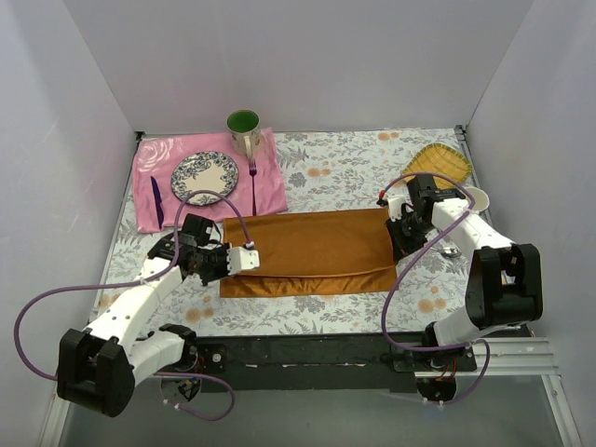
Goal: Fold the napkin into a case and place the utensils inside
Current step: Fold and flatten the napkin at the center of the board.
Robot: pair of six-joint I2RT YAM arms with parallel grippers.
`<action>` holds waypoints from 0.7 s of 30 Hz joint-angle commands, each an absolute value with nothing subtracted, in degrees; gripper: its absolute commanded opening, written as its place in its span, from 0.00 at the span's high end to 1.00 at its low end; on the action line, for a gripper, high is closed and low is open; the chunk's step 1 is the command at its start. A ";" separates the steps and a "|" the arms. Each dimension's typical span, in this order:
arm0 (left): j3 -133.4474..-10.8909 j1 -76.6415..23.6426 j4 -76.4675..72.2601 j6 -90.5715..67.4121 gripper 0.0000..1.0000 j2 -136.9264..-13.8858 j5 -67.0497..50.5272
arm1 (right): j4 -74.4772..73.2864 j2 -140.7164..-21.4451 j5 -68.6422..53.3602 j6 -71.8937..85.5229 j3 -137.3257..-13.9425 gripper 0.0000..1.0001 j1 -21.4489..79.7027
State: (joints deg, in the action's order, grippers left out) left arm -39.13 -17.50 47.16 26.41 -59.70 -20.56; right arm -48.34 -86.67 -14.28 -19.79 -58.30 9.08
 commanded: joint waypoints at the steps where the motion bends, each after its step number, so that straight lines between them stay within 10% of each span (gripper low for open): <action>1: -42.27 -16.70 49.39 27.51 1.00 -58.27 -21.71 | -51.24 -83.67 -17.74 -21.62 -60.20 0.99 9.32; 21: -37.71 -15.47 50.19 32.34 1.00 -58.09 -19.87 | -50.63 -86.31 -16.27 -25.57 -53.89 0.99 10.45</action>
State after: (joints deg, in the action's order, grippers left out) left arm -40.14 -15.86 50.50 30.59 -58.61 -20.21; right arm -50.96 -84.79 -17.74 -24.01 -56.49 9.39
